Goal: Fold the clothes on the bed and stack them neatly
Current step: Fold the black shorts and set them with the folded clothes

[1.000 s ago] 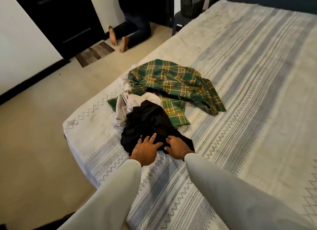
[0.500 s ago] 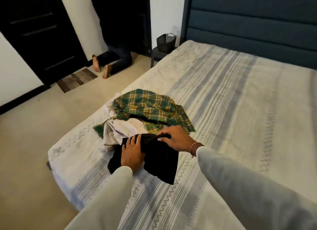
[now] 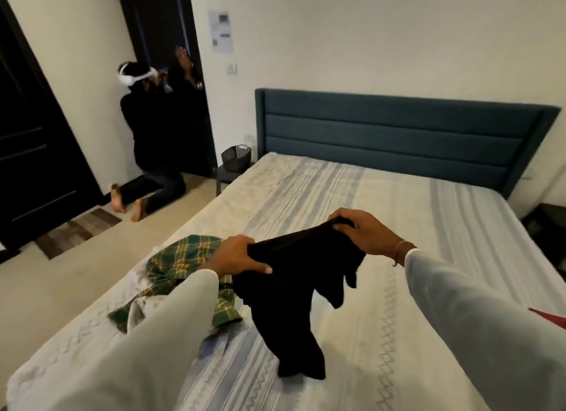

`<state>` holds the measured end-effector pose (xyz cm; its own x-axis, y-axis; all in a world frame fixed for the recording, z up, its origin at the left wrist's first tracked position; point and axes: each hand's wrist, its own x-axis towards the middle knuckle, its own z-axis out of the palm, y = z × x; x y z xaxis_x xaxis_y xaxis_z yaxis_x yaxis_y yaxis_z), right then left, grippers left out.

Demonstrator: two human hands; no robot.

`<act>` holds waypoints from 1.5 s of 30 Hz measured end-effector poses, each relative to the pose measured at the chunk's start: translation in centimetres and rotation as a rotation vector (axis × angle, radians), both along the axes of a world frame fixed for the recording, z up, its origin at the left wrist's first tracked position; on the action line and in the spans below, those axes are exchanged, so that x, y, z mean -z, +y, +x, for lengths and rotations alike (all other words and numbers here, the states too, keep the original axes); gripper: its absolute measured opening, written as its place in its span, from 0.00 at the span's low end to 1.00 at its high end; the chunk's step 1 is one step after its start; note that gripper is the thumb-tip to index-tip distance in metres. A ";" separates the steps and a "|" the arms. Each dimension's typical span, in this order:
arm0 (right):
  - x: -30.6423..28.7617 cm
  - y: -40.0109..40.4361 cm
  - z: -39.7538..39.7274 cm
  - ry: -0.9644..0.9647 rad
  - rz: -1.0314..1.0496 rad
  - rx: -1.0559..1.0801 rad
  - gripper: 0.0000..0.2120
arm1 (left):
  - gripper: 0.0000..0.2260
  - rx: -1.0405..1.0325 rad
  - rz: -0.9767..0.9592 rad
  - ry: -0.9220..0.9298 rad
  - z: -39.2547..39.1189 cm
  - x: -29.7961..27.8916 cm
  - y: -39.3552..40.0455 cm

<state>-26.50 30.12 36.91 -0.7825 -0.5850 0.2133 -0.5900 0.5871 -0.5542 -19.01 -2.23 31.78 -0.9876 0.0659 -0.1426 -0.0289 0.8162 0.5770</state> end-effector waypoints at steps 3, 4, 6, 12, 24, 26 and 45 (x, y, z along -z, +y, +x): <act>-2.3 6.0 0.2 0.058 0.088 0.120 0.09 | 0.21 0.054 -0.005 -0.045 -1.3 -6.1 5.2; -2.7 7.3 0.2 0.096 0.100 0.177 0.10 | 0.22 0.050 0.021 -0.066 -1.6 -7.9 6.9; -3.3 9.8 0.9 0.209 0.045 0.326 0.09 | 0.24 0.029 0.063 -0.087 -2.0 -11.4 11.4; -6.4 12.0 8.4 0.323 -0.314 0.202 0.20 | 0.12 -0.204 0.322 0.033 -2.4 -17.3 25.0; -4.9 20.7 9.6 -0.134 -0.302 0.356 0.21 | 0.07 -0.326 0.920 -0.077 -1.5 -21.8 39.1; -4.5 22.5 9.1 -0.129 -0.253 0.365 0.14 | 0.07 -0.270 0.862 -0.091 -1.8 -22.4 39.5; -14.1 32.9 8.9 0.462 0.283 0.330 0.28 | 0.13 0.196 -0.177 0.311 -3.6 -27.7 35.7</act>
